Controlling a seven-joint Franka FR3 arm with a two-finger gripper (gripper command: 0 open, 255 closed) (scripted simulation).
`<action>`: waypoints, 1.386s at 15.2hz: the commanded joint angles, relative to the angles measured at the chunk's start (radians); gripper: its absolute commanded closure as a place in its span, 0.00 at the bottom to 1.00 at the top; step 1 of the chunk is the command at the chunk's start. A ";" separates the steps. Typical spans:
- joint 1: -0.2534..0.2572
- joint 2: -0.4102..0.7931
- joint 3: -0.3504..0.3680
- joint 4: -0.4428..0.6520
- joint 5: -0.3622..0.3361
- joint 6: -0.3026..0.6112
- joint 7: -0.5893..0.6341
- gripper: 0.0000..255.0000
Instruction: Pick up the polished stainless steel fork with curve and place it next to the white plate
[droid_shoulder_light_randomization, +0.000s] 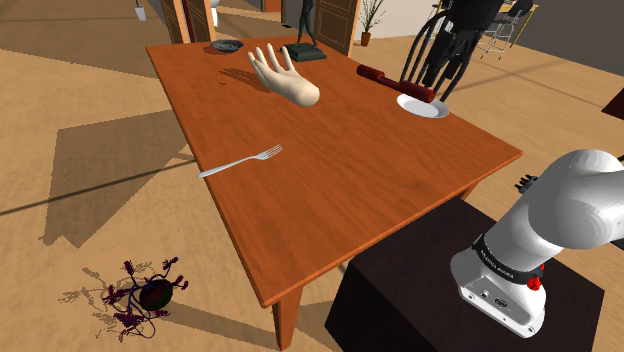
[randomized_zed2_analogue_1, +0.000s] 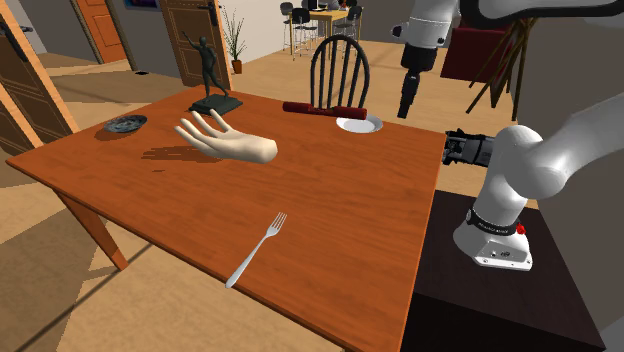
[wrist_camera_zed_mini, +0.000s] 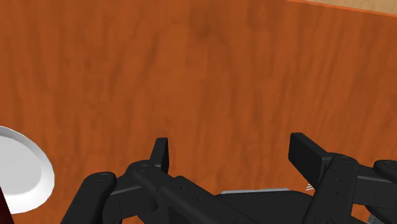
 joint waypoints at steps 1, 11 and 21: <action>0.000 0.000 0.000 0.000 0.000 0.000 0.000 0.00; 0.109 0.380 0.010 0.144 -0.006 0.208 -0.212 0.00; 0.193 0.734 0.062 0.363 -0.020 0.316 -0.397 0.00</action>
